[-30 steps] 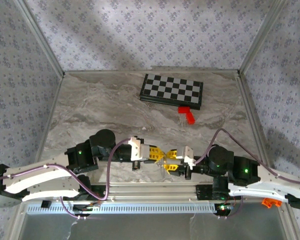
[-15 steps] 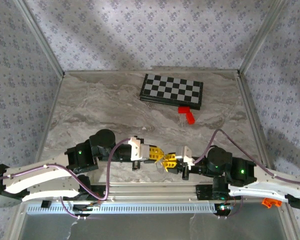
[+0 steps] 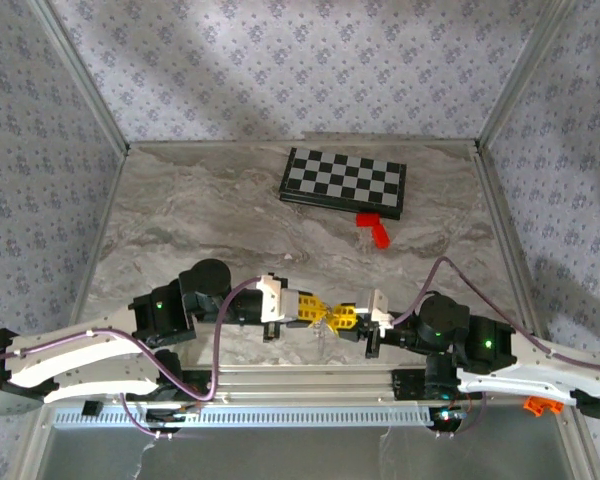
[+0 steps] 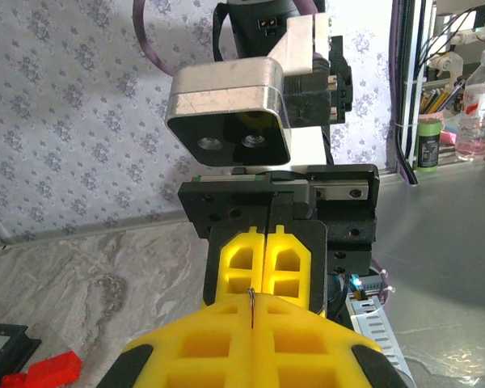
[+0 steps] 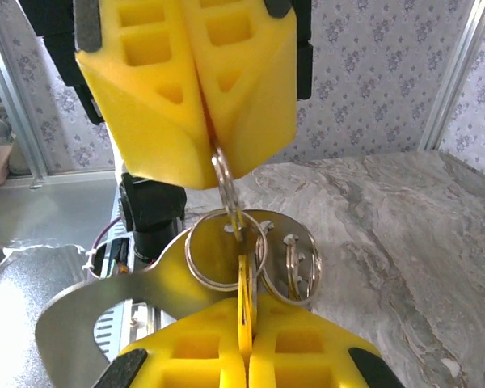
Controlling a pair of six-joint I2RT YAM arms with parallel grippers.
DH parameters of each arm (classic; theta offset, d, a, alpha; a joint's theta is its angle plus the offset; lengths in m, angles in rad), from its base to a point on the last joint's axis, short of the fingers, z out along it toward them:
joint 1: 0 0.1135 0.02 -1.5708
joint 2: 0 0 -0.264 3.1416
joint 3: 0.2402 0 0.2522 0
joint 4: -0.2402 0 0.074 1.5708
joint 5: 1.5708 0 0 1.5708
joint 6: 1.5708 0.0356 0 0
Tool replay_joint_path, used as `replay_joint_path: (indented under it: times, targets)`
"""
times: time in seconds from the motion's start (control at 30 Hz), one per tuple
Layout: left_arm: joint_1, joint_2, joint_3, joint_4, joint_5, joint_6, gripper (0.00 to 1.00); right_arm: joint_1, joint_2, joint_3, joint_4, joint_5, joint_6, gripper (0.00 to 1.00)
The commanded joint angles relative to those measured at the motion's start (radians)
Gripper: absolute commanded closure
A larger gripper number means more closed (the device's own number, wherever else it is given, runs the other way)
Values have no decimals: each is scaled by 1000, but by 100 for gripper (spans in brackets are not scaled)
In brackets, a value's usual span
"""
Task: Put the keys on the keyring
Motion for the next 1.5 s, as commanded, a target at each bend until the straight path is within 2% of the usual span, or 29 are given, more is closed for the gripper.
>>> replay_joint_path:
  times: [0.0,0.5,0.8,0.93,1.17,1.47]
  targets:
    - [-2,3,12,6,31,-14,100,2,-11,32,-20,35,-11,100]
    - [-2,50,37,-97,-12,0,100,3,-28,59,-66,60,-21,100]
    - [-1,83,57,-167,0,2,100,3,-31,79,-111,86,-36,100]
    - [-1,63,42,-139,2,-6,100,7,-20,92,-140,102,-45,100]
    - [-1,23,-23,23,-20,-65,100,17,3,108,-153,112,-62,100]
    - [2,28,-30,17,4,-64,100,37,19,124,-174,140,-77,100]
